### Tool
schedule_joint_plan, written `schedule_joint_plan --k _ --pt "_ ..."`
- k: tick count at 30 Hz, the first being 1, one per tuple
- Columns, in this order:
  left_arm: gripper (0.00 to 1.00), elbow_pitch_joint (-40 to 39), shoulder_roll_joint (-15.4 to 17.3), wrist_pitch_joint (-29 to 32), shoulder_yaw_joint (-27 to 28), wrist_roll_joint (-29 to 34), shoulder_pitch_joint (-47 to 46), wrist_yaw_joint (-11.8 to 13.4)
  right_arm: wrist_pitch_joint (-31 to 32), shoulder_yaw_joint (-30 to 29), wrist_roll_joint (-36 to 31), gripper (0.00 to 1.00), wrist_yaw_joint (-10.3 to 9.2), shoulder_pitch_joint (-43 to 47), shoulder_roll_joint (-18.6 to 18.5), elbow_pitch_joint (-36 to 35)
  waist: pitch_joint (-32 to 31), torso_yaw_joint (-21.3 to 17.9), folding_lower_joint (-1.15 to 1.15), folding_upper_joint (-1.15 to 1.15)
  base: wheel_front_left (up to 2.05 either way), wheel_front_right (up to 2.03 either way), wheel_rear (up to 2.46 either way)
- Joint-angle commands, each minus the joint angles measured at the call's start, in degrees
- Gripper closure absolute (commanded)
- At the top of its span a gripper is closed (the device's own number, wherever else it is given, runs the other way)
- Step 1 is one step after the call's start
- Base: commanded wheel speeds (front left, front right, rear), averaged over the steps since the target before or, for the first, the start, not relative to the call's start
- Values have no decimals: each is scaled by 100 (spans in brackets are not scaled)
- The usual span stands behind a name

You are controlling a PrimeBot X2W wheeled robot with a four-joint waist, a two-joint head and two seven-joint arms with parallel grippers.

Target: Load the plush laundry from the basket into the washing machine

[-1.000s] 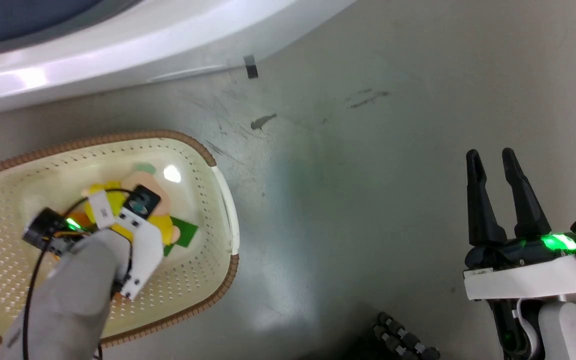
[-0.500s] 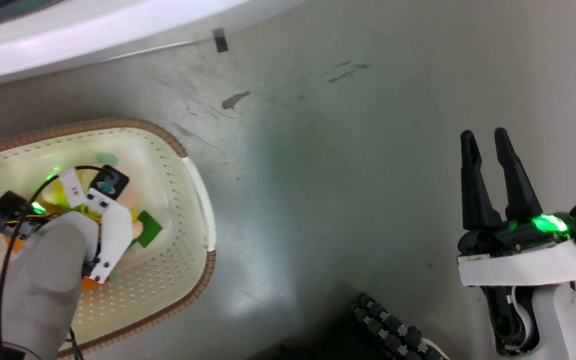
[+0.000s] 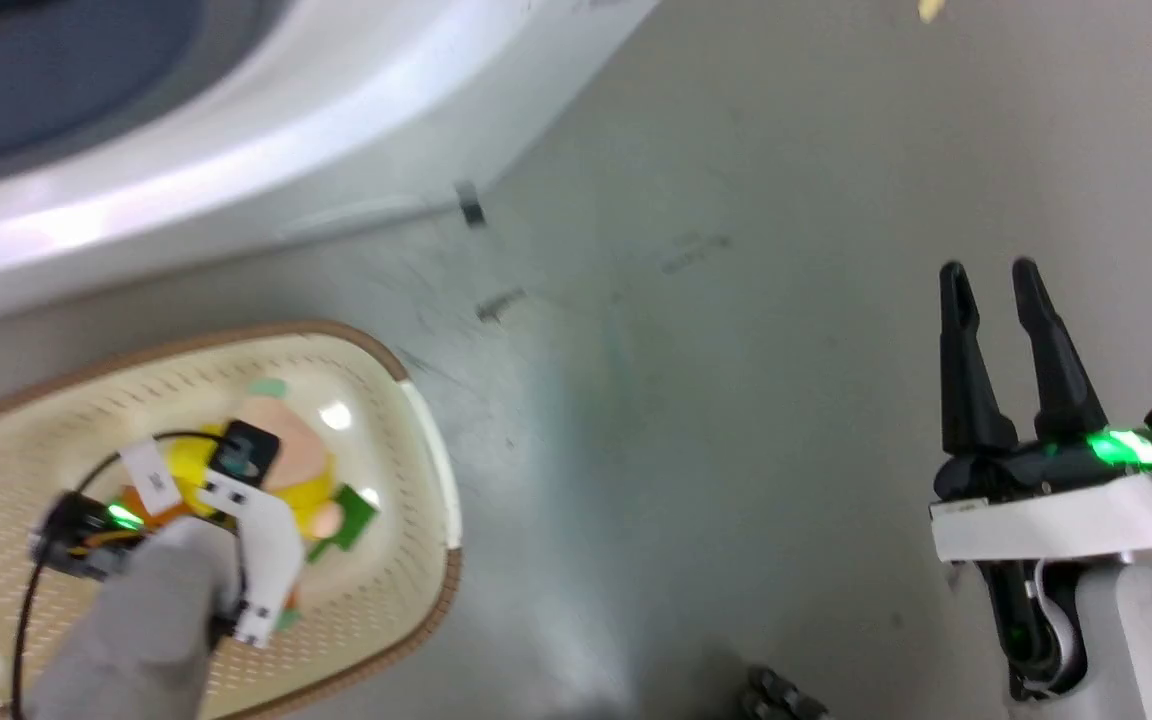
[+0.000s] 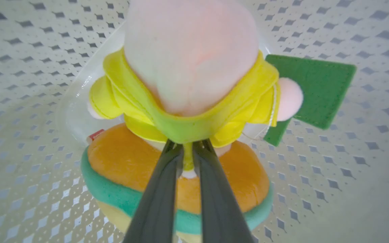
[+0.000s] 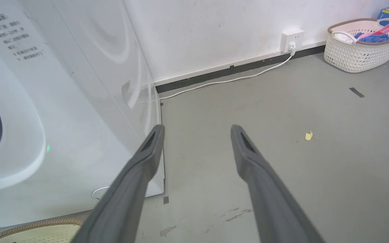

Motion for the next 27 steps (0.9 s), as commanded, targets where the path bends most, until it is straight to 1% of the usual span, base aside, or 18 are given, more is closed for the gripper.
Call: schedule_joint_plan --k 1,4,10,11,14,18,22,24,27 --pt "100 -38 -129 -222 33 -79 140 3 -27 -87 -122 0 -4 122 -9 46 -736 466 0 0 0 0 0" --pt "100 -124 -344 -674 196 -324 324 -5 -27 -224 -331 0 -4 276 -9 117 -1135 717 0 0 0 0 0" --pt "100 -241 -625 -1417 303 -587 723 -68 -27 -481 -683 0 -4 678 -9 254 -1924 1142 0 0 0 0 0" --pt "100 -297 -790 -1697 353 -727 936 -97 -27 -621 -824 0 -4 907 -9 313 -2302 1391 0 0 0 0 0" --pt "100 -391 -907 -1934 395 -835 1128 -110 -27 -688 -972 0 -4 1127 -9 345 -2591 1605 0 0 0 0 0" --pt "100 -660 -1036 -2155 502 -983 1400 -63 -27 -755 -1122 0 -4 1323 -9 365 -2908 1840 0 0 0 0 0" --pt "100 -1207 -1119 -2247 698 -1135 1743 73 -27 -845 -1194 0 -4 1484 -9 402 -3158 2041 0 0 0 0 0" --pt "100 -1748 -1122 -2256 837 -1152 1961 186 -27 -840 -1217 0 -4 1576 -9 419 -3259 2131 0 0 0 0 0" --pt "100 -2607 -1110 -2259 987 -1099 2405 273 -27 -768 -1241 0 -4 1705 -9 441 -3378 2243 0 0 0 0 0"
